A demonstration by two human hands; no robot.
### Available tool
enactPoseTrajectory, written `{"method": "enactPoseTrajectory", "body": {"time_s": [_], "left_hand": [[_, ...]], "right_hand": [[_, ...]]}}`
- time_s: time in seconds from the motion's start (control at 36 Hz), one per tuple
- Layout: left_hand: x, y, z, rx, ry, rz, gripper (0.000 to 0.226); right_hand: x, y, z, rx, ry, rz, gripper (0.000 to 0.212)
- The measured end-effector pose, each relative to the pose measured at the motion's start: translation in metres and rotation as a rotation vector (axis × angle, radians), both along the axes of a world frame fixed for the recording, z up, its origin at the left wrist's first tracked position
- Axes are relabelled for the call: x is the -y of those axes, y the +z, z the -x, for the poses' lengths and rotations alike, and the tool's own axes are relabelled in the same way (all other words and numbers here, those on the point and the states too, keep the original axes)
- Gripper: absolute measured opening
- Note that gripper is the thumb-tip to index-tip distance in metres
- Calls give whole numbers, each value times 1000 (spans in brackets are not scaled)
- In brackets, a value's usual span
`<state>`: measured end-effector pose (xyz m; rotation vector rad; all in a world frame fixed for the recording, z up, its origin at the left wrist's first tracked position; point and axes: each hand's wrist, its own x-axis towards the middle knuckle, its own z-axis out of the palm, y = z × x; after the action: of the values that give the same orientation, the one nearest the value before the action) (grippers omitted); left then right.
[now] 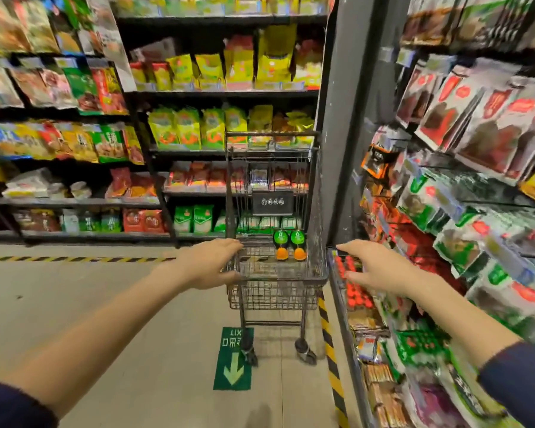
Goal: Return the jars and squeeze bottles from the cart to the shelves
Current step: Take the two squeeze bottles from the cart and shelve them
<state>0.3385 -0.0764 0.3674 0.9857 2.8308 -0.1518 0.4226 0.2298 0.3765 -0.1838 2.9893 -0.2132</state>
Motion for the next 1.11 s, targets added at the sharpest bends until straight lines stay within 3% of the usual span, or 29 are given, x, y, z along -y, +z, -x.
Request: {"method": "enactPoseTrajectory", "body": {"time_s": [0.19, 0.67, 0.89, 1.11], "left_hand": [[-16, -25, 90, 48, 43, -16, 69], [-48, -79, 352, 139, -160, 116, 67], [-81, -147, 431, 251, -173, 194, 61], [-124, -243, 495, 331, -168, 370, 67]], "right_hand": [[-10, -17, 107, 43, 43, -30, 62], [-18, -77, 317, 145, -77, -40, 63], [-32, -131, 390, 281, -130, 6, 66], [-53, -207, 473, 426, -161, 115, 56]]}}
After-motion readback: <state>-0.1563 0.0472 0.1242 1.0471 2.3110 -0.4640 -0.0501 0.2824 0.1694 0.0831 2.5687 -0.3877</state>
